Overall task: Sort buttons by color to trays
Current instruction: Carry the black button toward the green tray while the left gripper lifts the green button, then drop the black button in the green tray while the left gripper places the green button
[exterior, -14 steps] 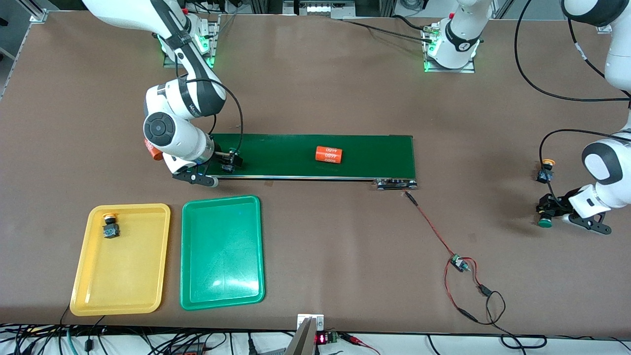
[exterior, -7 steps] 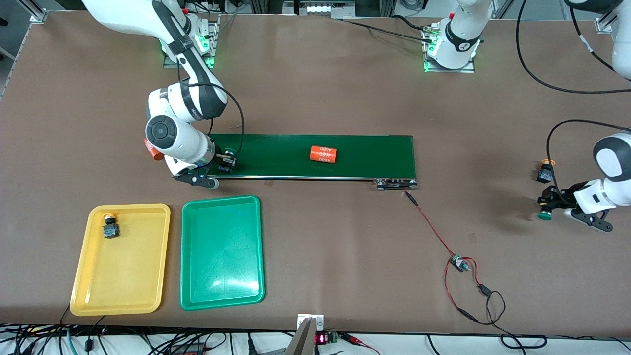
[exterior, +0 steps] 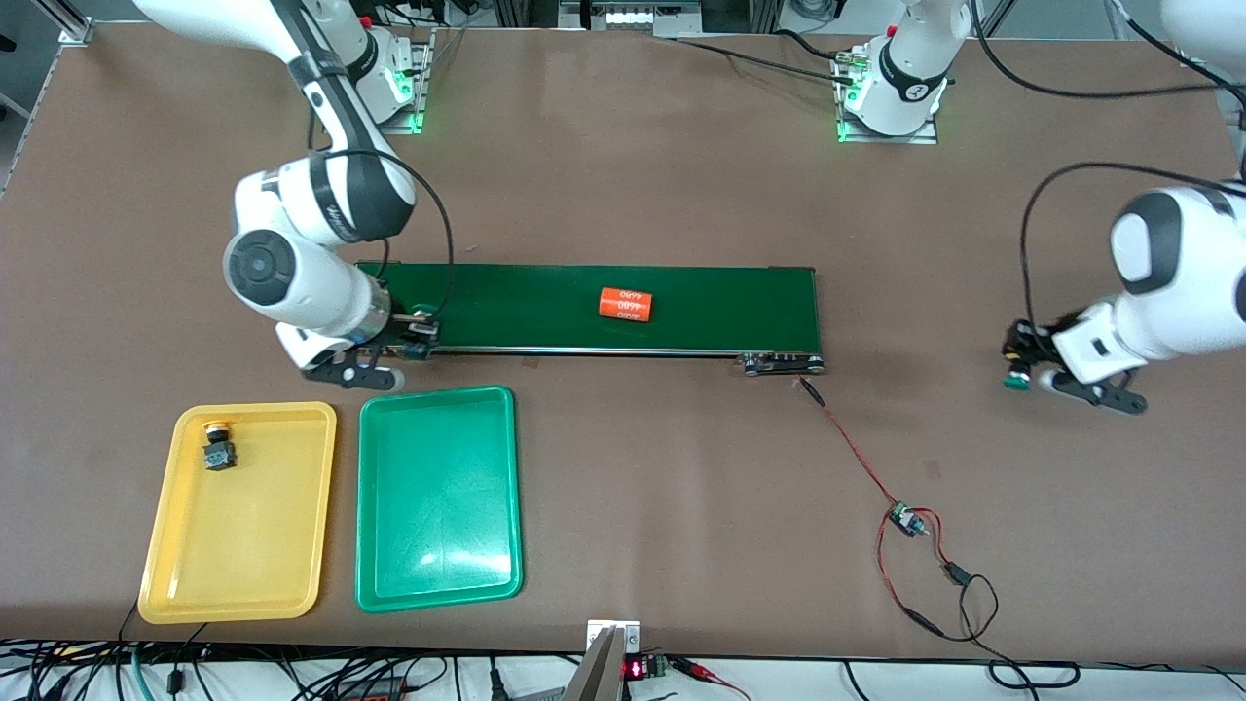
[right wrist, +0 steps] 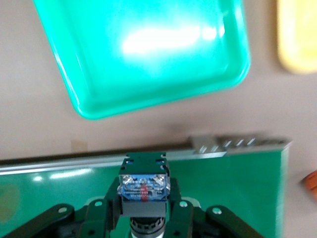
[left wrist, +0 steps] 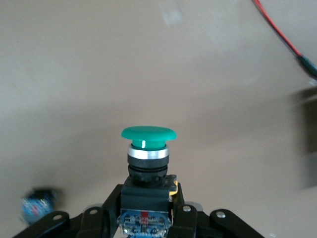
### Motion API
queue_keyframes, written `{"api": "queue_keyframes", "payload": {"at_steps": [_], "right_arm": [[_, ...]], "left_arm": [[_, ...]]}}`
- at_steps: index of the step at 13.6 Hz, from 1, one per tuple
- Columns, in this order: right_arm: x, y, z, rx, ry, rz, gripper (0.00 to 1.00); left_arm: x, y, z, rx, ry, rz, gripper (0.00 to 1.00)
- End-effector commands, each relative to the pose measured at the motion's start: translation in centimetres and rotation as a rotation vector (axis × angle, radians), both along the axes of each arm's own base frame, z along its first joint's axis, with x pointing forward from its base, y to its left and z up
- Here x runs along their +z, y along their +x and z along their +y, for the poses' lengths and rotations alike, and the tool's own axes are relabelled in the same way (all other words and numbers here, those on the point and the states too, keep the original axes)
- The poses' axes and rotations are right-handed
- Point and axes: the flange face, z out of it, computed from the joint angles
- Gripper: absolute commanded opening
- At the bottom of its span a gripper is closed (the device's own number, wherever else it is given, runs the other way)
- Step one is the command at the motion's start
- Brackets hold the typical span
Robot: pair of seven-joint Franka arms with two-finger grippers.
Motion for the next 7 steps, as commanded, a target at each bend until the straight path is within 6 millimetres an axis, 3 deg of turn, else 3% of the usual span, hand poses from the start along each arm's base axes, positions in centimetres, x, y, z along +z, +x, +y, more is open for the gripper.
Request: {"api": "queue_keyframes", "payload": {"at_steps": [1,5,7], "right_arm": [[0.4,3.6,-2.0,0.159,-0.05,-0.082,0.01],[-4.2,8.9,-6.4,0.292,-0.032,-0.173,0.01],[-6.3,11.7,-7.3,0.302,-0.027,-0.234,0.01]], "left_arm": [[2.2,-3.4,-3.1,0.067,0.056,-0.003,0.0],[1.4,-3.6,-12.5,0.166,0.065,0.009,0.0],[0.8,-3.8,-16.8,0.179,0.03,0.007,0.0]]}}
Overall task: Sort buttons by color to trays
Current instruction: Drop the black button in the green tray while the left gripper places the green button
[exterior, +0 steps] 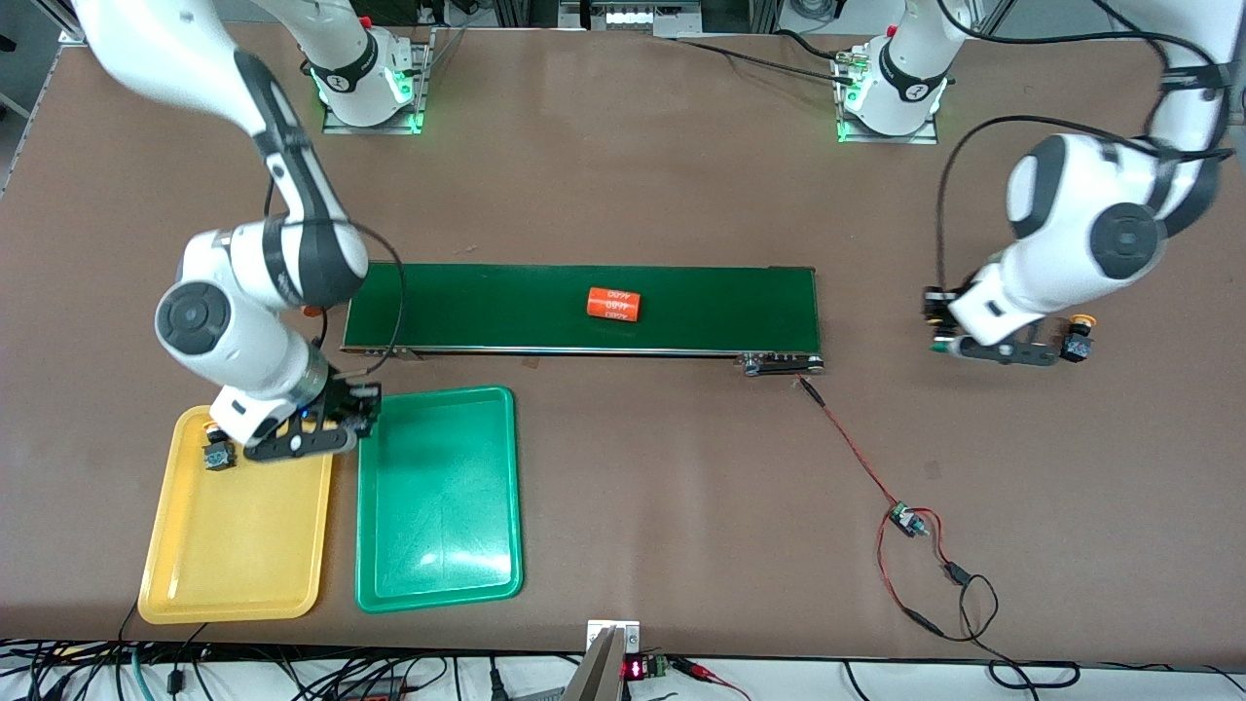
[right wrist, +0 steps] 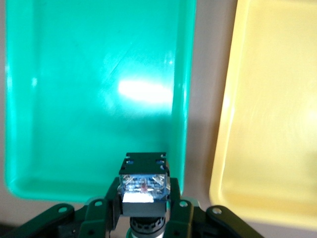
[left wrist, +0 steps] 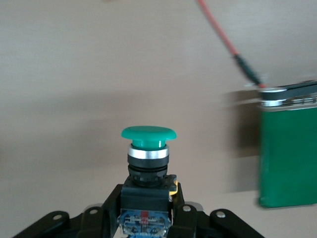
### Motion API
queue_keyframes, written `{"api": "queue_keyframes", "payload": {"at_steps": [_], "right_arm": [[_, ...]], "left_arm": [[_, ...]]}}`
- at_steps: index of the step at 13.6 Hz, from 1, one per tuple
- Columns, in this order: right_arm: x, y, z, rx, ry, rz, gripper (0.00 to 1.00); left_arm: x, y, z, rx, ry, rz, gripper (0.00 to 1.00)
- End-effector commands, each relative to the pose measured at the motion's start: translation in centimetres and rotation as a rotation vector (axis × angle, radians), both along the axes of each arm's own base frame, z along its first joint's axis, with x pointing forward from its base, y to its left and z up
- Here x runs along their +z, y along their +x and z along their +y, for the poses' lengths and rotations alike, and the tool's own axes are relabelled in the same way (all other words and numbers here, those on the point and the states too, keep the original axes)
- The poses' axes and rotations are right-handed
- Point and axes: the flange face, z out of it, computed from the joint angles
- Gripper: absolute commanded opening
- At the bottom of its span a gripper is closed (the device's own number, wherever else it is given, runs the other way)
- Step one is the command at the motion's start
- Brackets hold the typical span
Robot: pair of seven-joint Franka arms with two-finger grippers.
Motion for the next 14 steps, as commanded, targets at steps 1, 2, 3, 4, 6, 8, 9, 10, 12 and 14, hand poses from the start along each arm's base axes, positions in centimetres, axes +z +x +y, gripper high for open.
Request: {"api": "queue_keyframes", "payload": {"at_steps": [1,2,3,4,6,8,9,10,12,14], "right_arm": [[-2.0,3.6,0.4,0.032,0.006,-0.061,0.01],[-2.4,4.0,0.9,0.034,0.012,-0.082,0.01],[-3.6,4.3,1.3,0.033,0.02,-0.107,0.01],[-4.4,4.4,1.8,0.018,0.031,-0.121,0.01],[-5.5,4.3,2.6,-0.009,0.043,-0.126,0.03],[-6.9,4.3,3.0,-0.01,0.044,-0.127,0.25],[-7.5,4.1,2.9,-0.018,0.045,-0.118,0.39],[-7.6,4.1,3.1,-0.015,0.045,-0.118,0.62],[-7.7,4.0,3.0,-0.02,0.056,-0.121,0.83],[-7.5,4.0,3.2,-0.01,0.057,-0.126,0.95]], "left_arm": [[-1.1,-0.5,-4.7,0.015,-0.036,-0.01,0.0],[-1.4,-0.5,-6.3,-0.002,-0.051,-0.023,0.0],[-2.1,-0.7,-8.3,-0.017,-0.073,-0.028,0.0],[-3.1,-1.0,-10.4,-0.037,-0.089,-0.033,0.0],[-5.2,-1.6,-13.4,-0.057,-0.094,-0.036,0.0],[-6.6,-3.0,-16.4,-0.073,-0.086,-0.012,0.0],[-6.8,-3.2,-17.3,-0.06,-0.086,-0.018,0.0],[-6.9,-3.6,-18.3,-0.054,-0.085,-0.026,0.0],[-7.3,-4.0,-19.2,-0.039,-0.082,-0.023,0.0],[-7.5,-4.7,-19.2,-0.026,-0.071,-0.011,0.0]]}}
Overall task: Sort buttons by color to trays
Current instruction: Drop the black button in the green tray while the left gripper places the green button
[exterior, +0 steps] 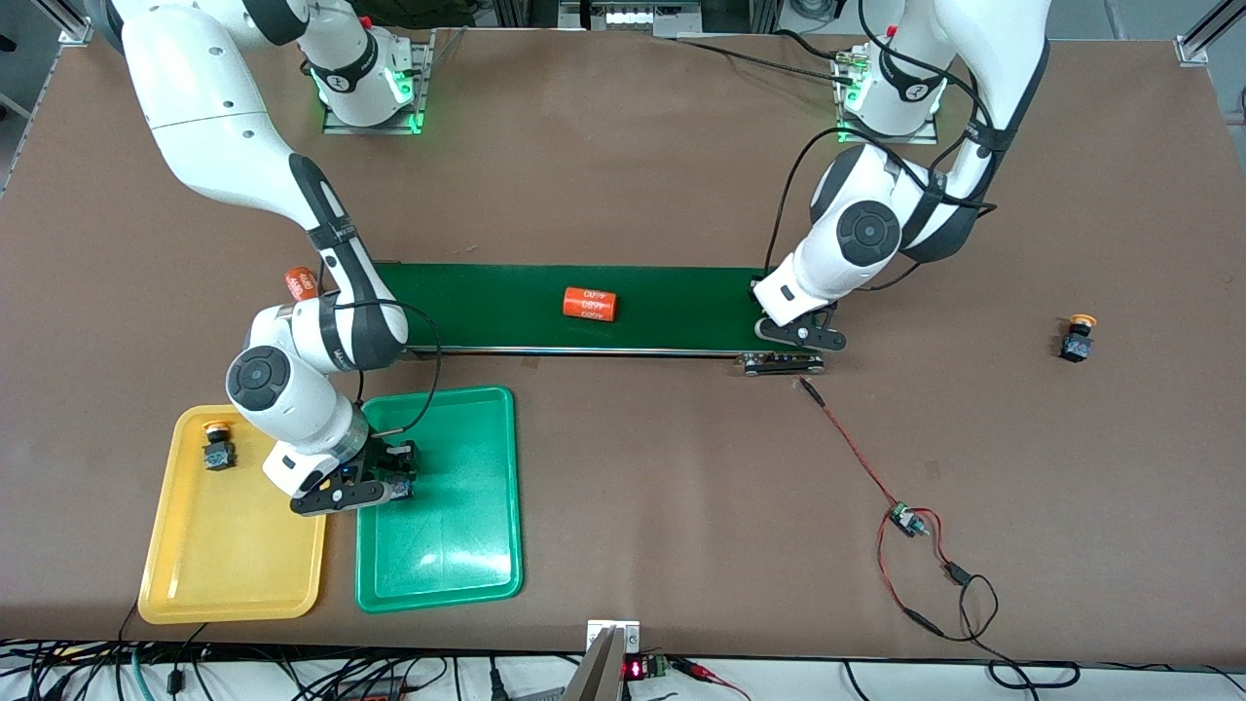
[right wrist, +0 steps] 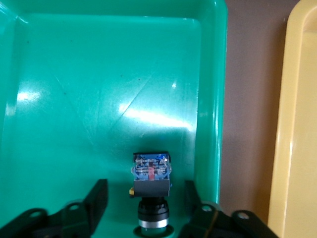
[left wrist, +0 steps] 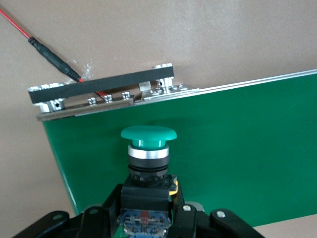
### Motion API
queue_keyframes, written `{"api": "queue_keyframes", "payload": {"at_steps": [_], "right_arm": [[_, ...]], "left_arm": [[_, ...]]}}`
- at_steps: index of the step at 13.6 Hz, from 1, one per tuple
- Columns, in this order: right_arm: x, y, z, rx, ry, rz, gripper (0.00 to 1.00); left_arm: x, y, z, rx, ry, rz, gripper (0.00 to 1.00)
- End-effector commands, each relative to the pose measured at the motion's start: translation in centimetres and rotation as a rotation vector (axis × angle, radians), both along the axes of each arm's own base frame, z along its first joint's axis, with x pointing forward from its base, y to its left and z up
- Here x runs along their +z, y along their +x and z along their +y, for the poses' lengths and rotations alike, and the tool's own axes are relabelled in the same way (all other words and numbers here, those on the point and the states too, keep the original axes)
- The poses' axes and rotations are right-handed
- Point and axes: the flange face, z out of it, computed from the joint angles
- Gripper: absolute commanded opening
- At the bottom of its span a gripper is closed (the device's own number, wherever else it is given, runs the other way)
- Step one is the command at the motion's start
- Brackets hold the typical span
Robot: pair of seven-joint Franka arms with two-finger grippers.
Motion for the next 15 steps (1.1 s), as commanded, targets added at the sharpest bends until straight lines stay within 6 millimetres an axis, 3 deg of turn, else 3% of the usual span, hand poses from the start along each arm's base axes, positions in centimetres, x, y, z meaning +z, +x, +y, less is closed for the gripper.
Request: {"api": "queue_keyframes", "payload": {"at_steps": [1,5,6,7,8,11,13,15], "right_arm": [[0.8,0.3,0.4,-0.005,0.016,-0.013,0.95],[5.6,-1.1,1.4,-0.005,0.009,0.095,0.95],[7.2,-1.5,1.0,-0.007,-0.005,0.125,0.95],[8.7,-2.0,0.3,-0.014,-0.019,0.16,0.95],[10.1,-2.6,0.1,-0.016,-0.026,0.194,0.95],[13.5,-5.2,-0.8,-0.03,-0.039,0.259,0.95],[15.5,-7.5,-0.9,-0.107,-0.043,0.282,1.0],[17.3,-9.0,-1.5,-0.131,-0.051,0.289,1.0]], "left_arm": [[0.2,-0.7,0.2,0.026,0.001,0.003,0.0],[-0.7,-0.7,0.5,0.038,-0.003,-0.007,0.01],[-0.8,-0.6,0.5,0.037,-0.004,-0.007,0.13],[-0.8,-0.6,0.5,0.032,-0.005,-0.006,0.48],[-0.5,-0.5,0.5,0.025,-0.006,-0.008,0.99],[2.4,-0.7,0.4,0.016,0.004,0.002,1.0],[6.4,0.3,1.4,0.026,0.012,0.017,1.0],[9.6,3.3,7.1,0.109,0.013,0.03,1.0]]}}
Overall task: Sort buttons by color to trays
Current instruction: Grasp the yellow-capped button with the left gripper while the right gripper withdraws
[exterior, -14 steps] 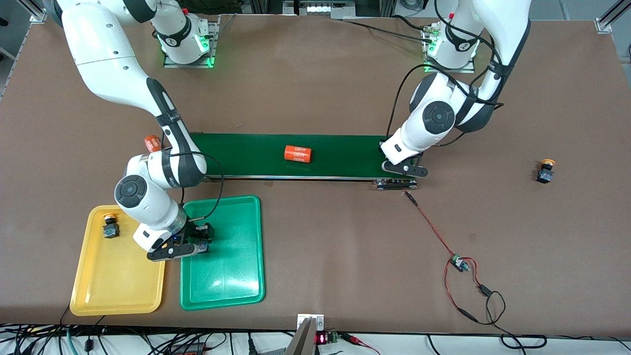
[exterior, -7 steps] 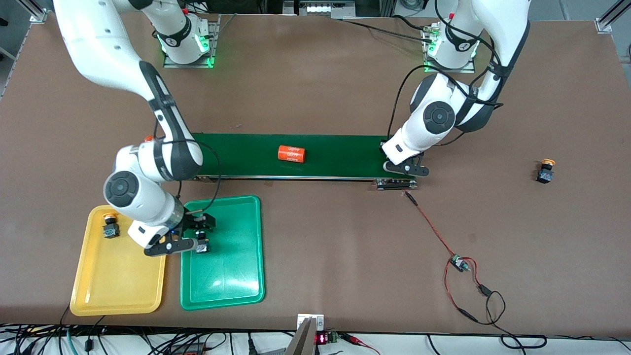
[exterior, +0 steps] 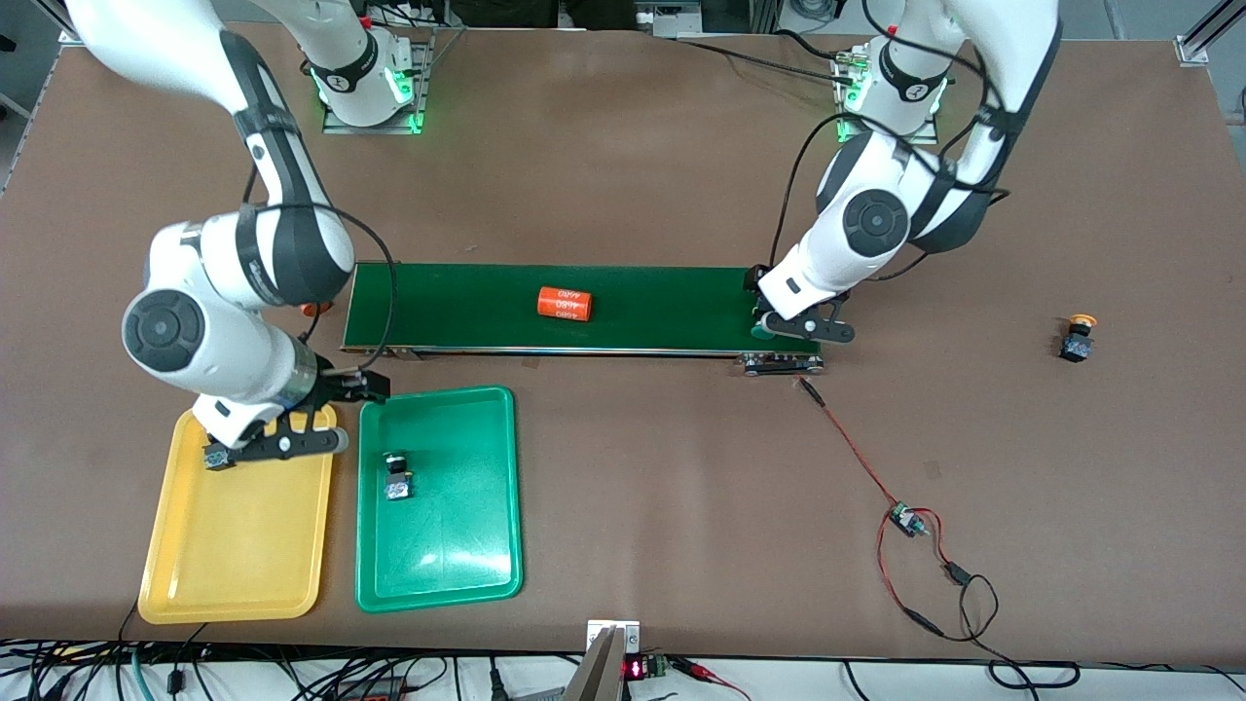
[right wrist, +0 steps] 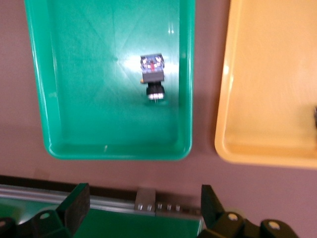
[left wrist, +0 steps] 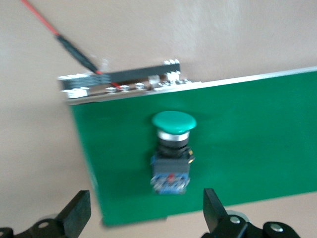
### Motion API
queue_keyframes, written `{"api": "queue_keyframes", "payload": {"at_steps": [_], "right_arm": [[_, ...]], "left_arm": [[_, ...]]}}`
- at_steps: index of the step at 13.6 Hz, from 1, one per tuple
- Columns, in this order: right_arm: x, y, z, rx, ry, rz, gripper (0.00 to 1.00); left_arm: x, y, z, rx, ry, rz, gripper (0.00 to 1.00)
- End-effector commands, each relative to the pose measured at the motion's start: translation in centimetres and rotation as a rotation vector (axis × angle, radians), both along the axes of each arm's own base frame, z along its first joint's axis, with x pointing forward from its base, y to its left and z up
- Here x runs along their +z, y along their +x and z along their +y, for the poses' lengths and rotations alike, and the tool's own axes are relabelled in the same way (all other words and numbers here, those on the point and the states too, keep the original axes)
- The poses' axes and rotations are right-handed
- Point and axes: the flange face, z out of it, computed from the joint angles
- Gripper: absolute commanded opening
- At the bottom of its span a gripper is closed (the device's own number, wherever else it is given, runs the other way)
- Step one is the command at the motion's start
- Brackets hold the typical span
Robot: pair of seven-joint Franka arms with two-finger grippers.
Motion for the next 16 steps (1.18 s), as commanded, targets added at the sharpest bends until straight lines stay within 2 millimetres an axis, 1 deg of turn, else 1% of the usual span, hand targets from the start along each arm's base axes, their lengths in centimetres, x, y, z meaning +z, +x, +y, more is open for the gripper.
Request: {"api": "queue_keyframes", "payload": {"at_steps": [1,2,3,4,5,6,7,8,9,10,11,13,15,16], "right_arm": [[3.1,-3.3,-0.6,-0.037,-0.009,0.027,1.0],[4.3,-3.8,-0.8,-0.04,-0.011,0.033,1.0],[6.0,-4.3,-1.2,-0.042,-0.01,0.035,1.0],[8.0,-4.9,-2.8,-0.052,-0.008,0.041,1.0],[9.8,-5.6,-4.5,-0.065,-0.001,0.047,1.0],[11.4,-6.2,-5.5,-0.066,0.003,0.053,1.0],[13.0,-6.9,-6.5,-0.072,0.004,0.047,1.0],[14.9,-7.7,-7.5,-0.085,0.007,0.038,1.0],[16.2,-8.3,-8.9,-0.086,0.01,0.033,1.0],[17.2,-8.8,-10.4,-0.049,0.016,0.029,1.0],[17.7,-9.1,-11.7,-0.011,0.02,0.033,1.0],[17.8,-9.6,-11.9,-0.01,0.02,0.06,1.0],[17.3,-9.5,-10.9,-0.004,0.019,0.07,1.0],[17.1,-9.4,-10.1,-0.005,0.016,0.073,1.0]], "left_arm": [[4.4,3.3,8.1,0.095,-0.01,0.02,1.0],[4.6,4.4,12.0,0.141,-0.016,0.016,1.0],[4.3,5.1,16.1,0.196,-0.02,0.018,1.0],[3.3,5.6,20.9,0.264,-0.024,0.034,1.0],[2.0,5.7,23.8,0.3,-0.021,0.052,1.0],[0.7,5.9,26.6,0.339,-0.023,0.059,1.0],[0.2,6.0,29.3,0.358,-0.015,0.044,1.0],[-0.6,5.9,31.7,0.349,-0.001,0.036,1.0],[-1.7,5.8,34.1,0.308,0.005,0.024,1.0],[-2.5,5.6,36.3,0.284,-0.008,0.007,1.0],[-3.5,5.2,38.3,0.274,-0.02,0.009,1.0],[-5.4,4.3,42.4,0.29,-0.033,-0.002,1.0],[-7.0,3.6,44.7,0.22,-0.058,-0.019,1.0],[-8.0,3.3,45.6,0.167,-0.07,-0.019,1.0]]}}
